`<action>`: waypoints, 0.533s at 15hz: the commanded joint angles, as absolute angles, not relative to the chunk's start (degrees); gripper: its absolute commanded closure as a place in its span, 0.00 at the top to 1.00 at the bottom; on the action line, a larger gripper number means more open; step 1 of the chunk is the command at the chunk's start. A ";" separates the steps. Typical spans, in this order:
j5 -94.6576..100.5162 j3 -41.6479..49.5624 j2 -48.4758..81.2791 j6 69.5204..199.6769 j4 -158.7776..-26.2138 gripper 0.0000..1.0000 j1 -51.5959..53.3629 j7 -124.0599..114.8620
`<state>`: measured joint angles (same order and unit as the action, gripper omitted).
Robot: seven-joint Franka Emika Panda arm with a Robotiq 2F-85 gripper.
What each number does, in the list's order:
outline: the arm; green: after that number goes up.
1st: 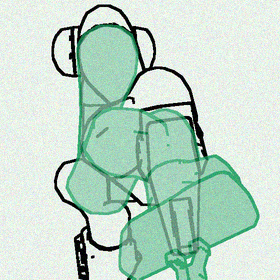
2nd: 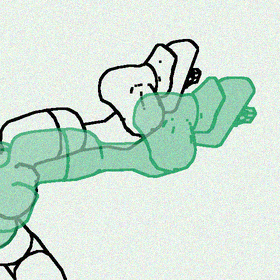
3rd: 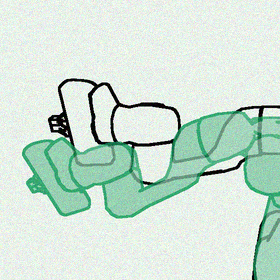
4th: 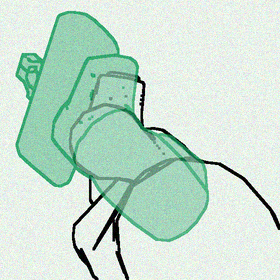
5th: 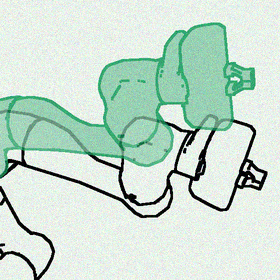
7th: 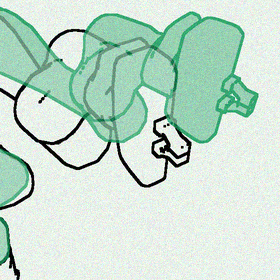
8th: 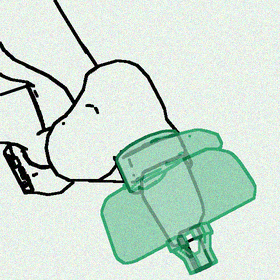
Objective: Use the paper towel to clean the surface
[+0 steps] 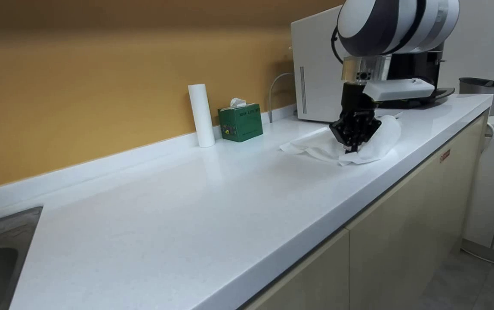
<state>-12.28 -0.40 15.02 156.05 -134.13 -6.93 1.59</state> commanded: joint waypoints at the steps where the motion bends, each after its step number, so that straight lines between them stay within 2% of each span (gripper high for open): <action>1: -9.54 2.47 18.53 160.85 -133.88 0.01 -4.93 -3.14; 5: -9.39 2.90 18.86 162.18 -132.95 0.01 -4.46 -3.75; 6: -8.70 3.43 18.53 161.82 -132.81 0.27 -4.14 -4.42; 7: -7.81 4.12 18.00 161.24 -132.65 0.28 -3.86 -4.79; 8: -5.91 5.43 17.49 160.77 -132.37 0.34 -3.22 -5.81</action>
<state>-10.30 2.35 16.33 161.30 -133.80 -5.08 -1.26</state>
